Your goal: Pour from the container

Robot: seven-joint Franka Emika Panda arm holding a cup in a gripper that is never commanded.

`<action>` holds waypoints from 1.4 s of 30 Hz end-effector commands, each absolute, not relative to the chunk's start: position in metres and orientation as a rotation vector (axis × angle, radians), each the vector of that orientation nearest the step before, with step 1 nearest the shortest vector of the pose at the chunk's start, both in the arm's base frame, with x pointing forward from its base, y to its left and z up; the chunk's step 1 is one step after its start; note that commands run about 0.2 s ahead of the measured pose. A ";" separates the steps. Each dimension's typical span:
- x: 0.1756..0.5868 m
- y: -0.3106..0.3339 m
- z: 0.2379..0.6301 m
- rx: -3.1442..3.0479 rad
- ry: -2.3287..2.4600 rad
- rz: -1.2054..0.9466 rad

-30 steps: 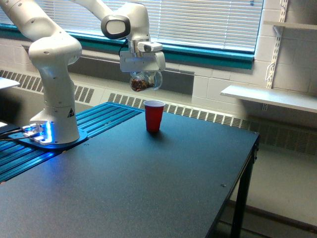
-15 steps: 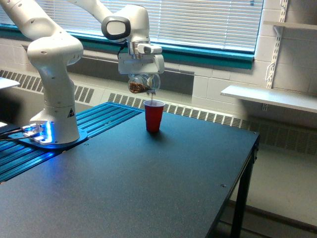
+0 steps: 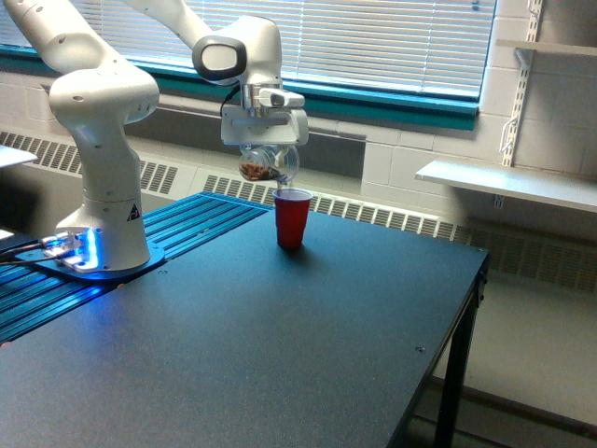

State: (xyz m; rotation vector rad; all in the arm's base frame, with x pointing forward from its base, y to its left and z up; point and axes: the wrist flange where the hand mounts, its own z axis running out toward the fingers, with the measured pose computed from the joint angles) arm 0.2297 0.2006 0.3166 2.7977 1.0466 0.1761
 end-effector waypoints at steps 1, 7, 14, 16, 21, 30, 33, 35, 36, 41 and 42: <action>0.229 0.188 0.300 2.773 1.055 0.122; 0.230 0.187 0.296 2.755 1.060 0.109; 0.232 0.191 0.295 2.738 1.071 0.112; 0.233 0.193 0.295 2.739 1.072 0.116; 0.236 0.201 0.296 2.743 1.078 0.137; 0.243 0.217 0.298 2.740 1.090 0.169; 0.247 0.221 0.299 2.724 1.102 0.177; 0.249 0.224 0.300 2.713 1.109 0.176; 0.250 0.224 0.301 2.705 1.113 0.177; 0.255 0.227 0.303 2.681 1.120 0.178; 0.255 0.228 0.303 2.675 1.122 0.175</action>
